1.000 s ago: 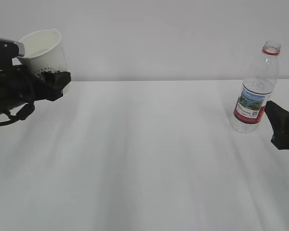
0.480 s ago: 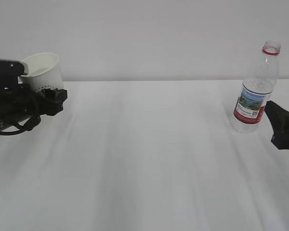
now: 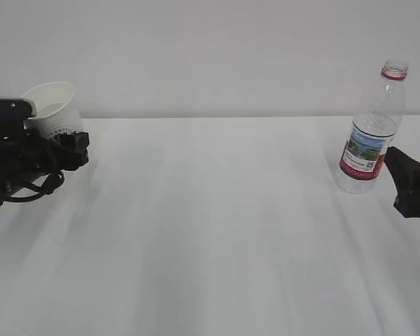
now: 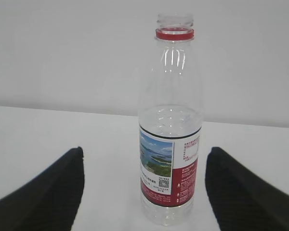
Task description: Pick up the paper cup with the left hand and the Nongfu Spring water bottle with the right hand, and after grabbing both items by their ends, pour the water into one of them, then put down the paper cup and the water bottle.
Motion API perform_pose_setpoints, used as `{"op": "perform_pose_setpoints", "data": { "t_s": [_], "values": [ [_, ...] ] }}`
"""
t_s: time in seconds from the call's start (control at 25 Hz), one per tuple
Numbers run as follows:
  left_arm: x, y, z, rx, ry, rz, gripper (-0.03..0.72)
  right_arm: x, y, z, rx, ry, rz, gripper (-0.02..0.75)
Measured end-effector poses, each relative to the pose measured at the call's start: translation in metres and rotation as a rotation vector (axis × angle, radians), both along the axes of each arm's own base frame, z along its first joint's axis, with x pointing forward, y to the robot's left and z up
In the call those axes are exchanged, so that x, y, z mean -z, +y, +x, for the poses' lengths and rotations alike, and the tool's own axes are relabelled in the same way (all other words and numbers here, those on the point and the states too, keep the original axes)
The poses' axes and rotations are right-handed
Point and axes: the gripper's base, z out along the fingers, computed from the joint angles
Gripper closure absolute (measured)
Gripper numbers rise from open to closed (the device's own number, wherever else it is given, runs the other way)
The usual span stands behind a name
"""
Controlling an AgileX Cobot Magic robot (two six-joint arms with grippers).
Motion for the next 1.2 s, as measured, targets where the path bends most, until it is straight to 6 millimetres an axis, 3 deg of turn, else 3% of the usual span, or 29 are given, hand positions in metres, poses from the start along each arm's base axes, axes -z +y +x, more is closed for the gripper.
{"op": "perform_pose_setpoints", "data": {
  "t_s": [0.84, 1.2],
  "values": [
    [0.050, 0.010, 0.000, -0.112, 0.027, -0.005, 0.185, 0.000, 0.000, 0.000, 0.000, 0.000, 0.000, 0.149],
    [0.048, 0.010, 0.001, -0.118, -0.001, -0.009, 0.169, 0.000, 0.000, 0.000, -0.002, -0.002, 0.000, 0.149]
  ]
}}
